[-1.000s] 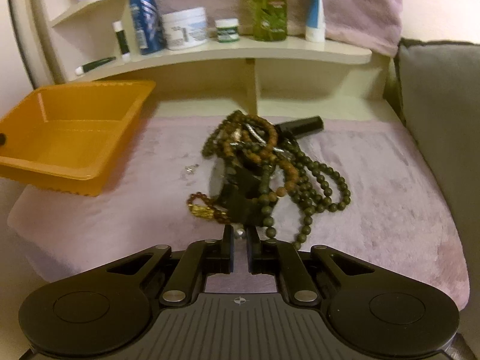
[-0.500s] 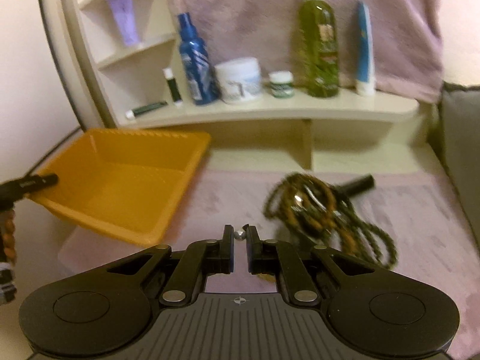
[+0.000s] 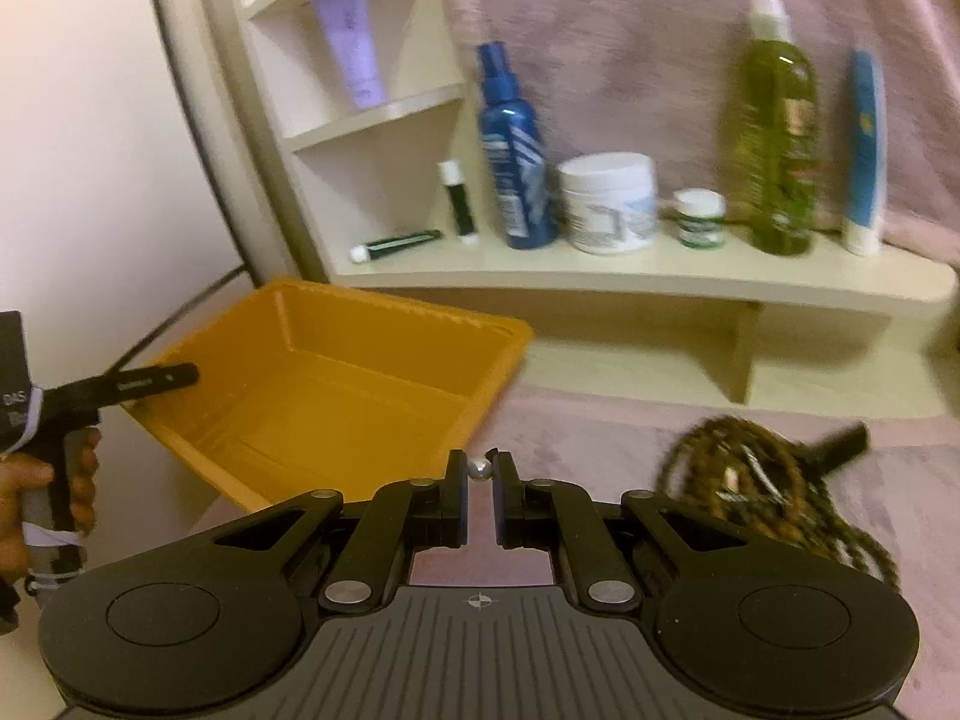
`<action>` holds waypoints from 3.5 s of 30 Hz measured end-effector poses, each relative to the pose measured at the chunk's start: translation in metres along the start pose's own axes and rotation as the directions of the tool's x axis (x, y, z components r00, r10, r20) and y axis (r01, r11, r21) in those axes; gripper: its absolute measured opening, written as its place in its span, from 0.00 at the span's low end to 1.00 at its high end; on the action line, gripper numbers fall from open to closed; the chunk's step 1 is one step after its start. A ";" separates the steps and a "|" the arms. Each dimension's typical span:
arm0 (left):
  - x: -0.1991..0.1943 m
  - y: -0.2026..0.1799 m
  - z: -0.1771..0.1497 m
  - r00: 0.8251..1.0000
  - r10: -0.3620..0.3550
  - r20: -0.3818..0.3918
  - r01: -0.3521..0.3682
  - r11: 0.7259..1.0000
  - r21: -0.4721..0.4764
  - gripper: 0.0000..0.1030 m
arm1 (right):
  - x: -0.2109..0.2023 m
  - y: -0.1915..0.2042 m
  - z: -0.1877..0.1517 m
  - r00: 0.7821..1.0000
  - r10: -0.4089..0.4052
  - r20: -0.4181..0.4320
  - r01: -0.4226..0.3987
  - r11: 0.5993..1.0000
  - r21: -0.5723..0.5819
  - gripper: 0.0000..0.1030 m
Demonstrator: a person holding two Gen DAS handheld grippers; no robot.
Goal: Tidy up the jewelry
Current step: 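Carry the silver earring into the orange tray and open the right tool, then reach the right tool to the pile and grasp the gold bracelet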
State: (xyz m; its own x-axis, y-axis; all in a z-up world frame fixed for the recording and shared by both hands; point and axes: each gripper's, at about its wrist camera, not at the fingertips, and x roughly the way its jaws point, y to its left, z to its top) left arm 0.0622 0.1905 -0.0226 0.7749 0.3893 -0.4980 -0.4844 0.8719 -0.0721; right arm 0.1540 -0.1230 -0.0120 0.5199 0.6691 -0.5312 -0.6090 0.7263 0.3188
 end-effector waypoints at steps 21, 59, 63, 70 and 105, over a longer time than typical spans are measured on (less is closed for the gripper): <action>-0.001 0.000 -0.001 1.000 0.002 0.001 -0.002 1.000 0.008 0.13 | 0.073 0.037 0.005 0.978 0.115 -0.172 -0.139 0.981 -0.133 0.08; -0.001 -0.004 0.000 1.000 0.014 -0.014 -0.013 0.998 0.065 0.13 | -0.057 -0.084 -0.045 0.983 -0.159 -0.092 0.165 0.984 0.061 0.39; 0.000 -0.004 0.001 1.000 0.013 -0.016 -0.012 0.998 0.066 0.13 | -0.045 -0.080 -0.042 0.982 -0.160 -0.104 0.162 0.987 0.013 0.39; -0.001 -0.004 0.001 1.000 0.012 -0.016 -0.011 0.998 0.063 0.13 | -0.039 -0.076 -0.040 0.981 -0.161 -0.107 0.158 0.987 -0.036 0.37; 0.000 -0.003 0.001 1.000 0.009 -0.018 -0.008 0.998 0.062 0.13 | 0.017 -0.042 -0.062 0.969 -0.179 -0.168 0.117 0.939 -0.323 0.14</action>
State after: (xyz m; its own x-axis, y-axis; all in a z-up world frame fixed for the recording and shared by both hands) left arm 0.0643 0.1879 -0.0217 0.7631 0.3919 -0.5139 -0.4646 0.8854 -0.0146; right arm 0.1513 -0.1514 -0.0832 0.5119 0.4921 -0.7041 -0.7045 0.7095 -0.0162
